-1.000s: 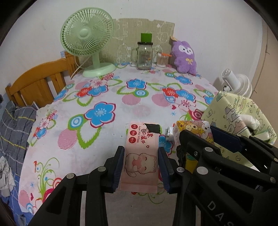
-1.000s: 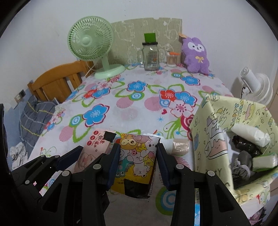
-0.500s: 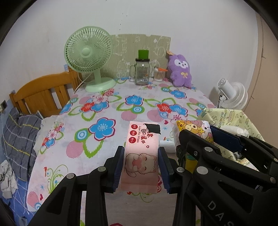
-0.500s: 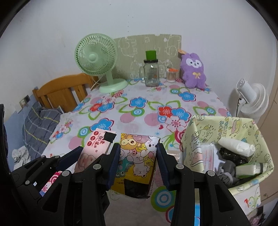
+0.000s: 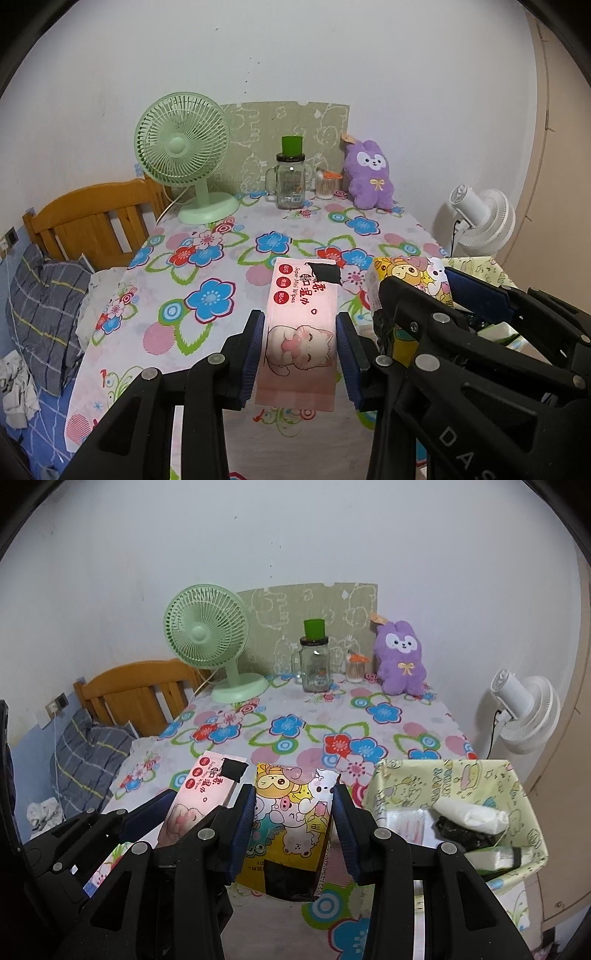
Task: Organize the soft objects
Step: 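Lift the pink and yellow packs toward the paper box with both tools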
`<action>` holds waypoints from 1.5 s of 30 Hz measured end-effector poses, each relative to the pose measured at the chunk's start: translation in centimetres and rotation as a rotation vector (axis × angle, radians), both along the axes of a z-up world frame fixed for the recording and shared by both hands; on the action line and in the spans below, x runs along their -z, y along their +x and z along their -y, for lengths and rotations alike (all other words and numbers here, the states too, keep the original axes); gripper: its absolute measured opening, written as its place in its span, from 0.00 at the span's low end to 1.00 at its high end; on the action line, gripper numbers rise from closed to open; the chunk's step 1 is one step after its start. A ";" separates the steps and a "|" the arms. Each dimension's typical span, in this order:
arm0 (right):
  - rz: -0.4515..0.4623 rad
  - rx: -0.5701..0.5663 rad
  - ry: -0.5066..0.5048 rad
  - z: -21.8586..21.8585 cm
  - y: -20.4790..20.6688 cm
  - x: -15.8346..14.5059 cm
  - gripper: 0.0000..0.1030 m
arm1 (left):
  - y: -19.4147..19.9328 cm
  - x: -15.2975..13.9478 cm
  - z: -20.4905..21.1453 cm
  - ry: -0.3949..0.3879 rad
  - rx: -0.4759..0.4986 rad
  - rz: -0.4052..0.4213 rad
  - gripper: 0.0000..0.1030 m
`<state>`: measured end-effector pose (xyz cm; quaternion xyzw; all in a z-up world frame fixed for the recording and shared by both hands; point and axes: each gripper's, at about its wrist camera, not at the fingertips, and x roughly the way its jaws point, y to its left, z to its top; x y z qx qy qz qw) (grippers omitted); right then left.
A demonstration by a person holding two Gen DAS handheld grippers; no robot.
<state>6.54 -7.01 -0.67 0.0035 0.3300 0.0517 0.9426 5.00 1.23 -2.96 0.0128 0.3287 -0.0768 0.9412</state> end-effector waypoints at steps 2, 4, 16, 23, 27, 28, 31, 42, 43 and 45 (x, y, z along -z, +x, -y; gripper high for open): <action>0.004 0.000 -0.002 0.3 -0.1 -0.3 0.44 | -0.1 -0.3 0.4 -0.002 0.000 0.005 0.38; 0.009 0.000 -0.004 0.8 -0.2 -0.5 0.44 | -0.2 -0.5 0.8 -0.002 0.000 0.009 0.38; 0.023 0.011 -0.010 3.5 -0.4 -1.4 0.44 | -0.2 -1.0 3.7 0.000 0.005 0.027 0.38; 0.027 0.028 -0.015 5.5 -0.4 -1.4 0.44 | 0.0 -1.0 5.7 0.001 0.023 0.032 0.38; 0.022 0.044 -0.016 6.7 -0.3 -1.2 0.44 | 0.3 -0.8 6.8 0.000 0.038 0.026 0.38; 0.022 0.048 -0.017 6.9 -0.3 -1.2 0.44 | 0.4 -0.8 7.0 0.000 0.044 0.026 0.38; 0.022 0.064 -0.016 7.8 -0.4 -1.1 0.44 | 0.5 -0.6 8.0 0.005 0.060 0.026 0.38; 0.026 0.119 -0.019 11.2 -0.3 -0.8 0.44 | 1.1 -0.3 11.3 0.017 0.109 0.025 0.38; 0.027 0.122 -0.020 11.4 -0.3 -0.8 0.44 | 1.2 -0.3 11.5 0.018 0.112 0.025 0.38; 0.026 0.131 -0.018 12.0 -0.3 -0.7 0.44 | 1.3 -0.2 12.0 0.018 0.120 0.024 0.38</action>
